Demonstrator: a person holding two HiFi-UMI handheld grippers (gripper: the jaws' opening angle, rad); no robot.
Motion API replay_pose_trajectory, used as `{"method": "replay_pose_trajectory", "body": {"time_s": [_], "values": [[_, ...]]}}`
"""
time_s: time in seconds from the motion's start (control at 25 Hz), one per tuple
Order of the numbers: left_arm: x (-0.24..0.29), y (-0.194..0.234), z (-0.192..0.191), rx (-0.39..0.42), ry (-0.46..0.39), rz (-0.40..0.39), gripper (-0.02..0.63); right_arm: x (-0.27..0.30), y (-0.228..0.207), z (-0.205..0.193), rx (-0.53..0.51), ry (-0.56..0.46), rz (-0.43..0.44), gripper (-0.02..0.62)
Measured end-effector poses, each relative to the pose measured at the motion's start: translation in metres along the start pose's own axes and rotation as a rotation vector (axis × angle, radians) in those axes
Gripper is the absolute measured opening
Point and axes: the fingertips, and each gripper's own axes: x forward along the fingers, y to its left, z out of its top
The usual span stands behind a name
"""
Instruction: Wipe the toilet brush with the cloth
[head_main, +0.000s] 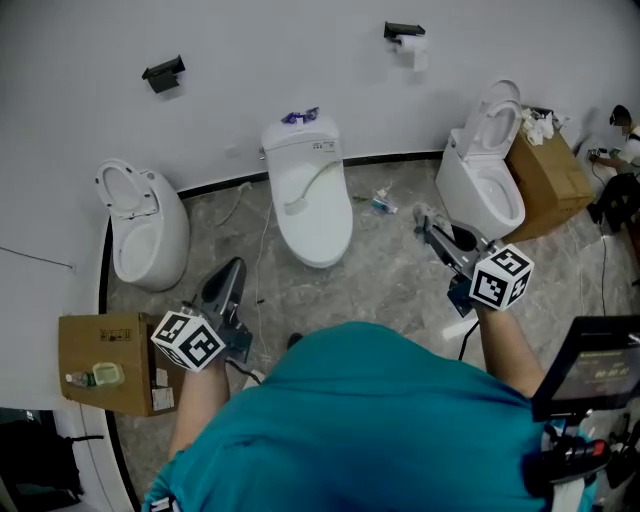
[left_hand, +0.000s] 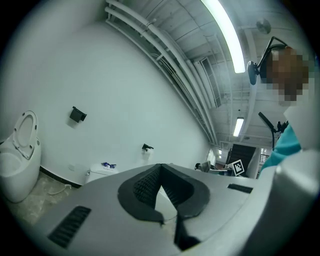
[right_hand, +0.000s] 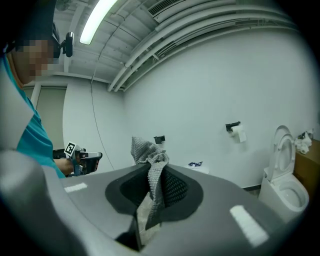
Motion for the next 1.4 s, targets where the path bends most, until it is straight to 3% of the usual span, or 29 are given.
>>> {"method": "replay_pose_trajectory", "body": {"time_s": [0.36,0.52,0.72,1.0,1.4], "values": [[0.023,0.137,0.083,0.009,0.02,-0.039,0.006,0.145,0.02,0.052,-0.019,-0.012,-0.019,0.046],[0.023,0.144,0.083,0.003,0.022,-0.047,0.006,0.155,0.021,0.056,-0.022,-0.003,-0.015,0.046],[0.066,0.222,0.081,-0.041,0.051,-0.032,0.006,0.235,-0.015,0.052,-0.007,0.035,-0.022,0.046],[0.063,0.219,0.076,-0.042,0.055,-0.037,0.006,0.237,-0.011,0.049,0.001,0.026,-0.007,0.046],[0.253,0.219,0.042,-0.063,0.072,0.111,0.006,0.287,-0.219,0.058,0.044,0.042,0.129,0.046]]}}
